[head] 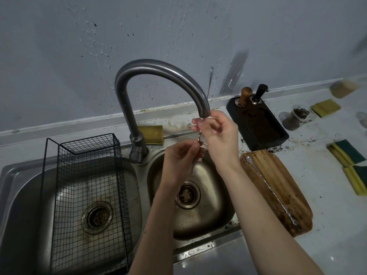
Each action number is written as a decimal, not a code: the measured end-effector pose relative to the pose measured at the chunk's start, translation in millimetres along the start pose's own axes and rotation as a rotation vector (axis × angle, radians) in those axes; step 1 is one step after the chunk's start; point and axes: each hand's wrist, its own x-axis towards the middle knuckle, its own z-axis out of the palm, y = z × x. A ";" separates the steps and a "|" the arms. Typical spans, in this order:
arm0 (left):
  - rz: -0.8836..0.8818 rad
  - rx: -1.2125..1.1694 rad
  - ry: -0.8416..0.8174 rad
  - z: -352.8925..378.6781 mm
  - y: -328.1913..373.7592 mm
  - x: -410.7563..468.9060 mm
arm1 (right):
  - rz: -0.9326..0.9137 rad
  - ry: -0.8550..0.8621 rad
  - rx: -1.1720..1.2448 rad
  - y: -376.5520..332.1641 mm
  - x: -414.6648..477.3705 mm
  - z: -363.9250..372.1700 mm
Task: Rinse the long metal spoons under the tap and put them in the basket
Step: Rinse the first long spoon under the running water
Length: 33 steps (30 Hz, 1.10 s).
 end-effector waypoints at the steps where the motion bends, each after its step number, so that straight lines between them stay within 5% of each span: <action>1: 0.031 0.023 0.014 0.0 0.7 1.2 | 0.013 -0.013 -0.014 2.1 -1.2 -0.4; 17: 0.117 0.020 0.043 0.9 -8.1 7.6 | 0.054 -0.088 -0.026 2.1 0.7 -2.5; 33: -0.089 -0.423 0.088 15.1 -10.6 2.1 | -0.114 0.072 0.051 -17.8 15.0 -25.8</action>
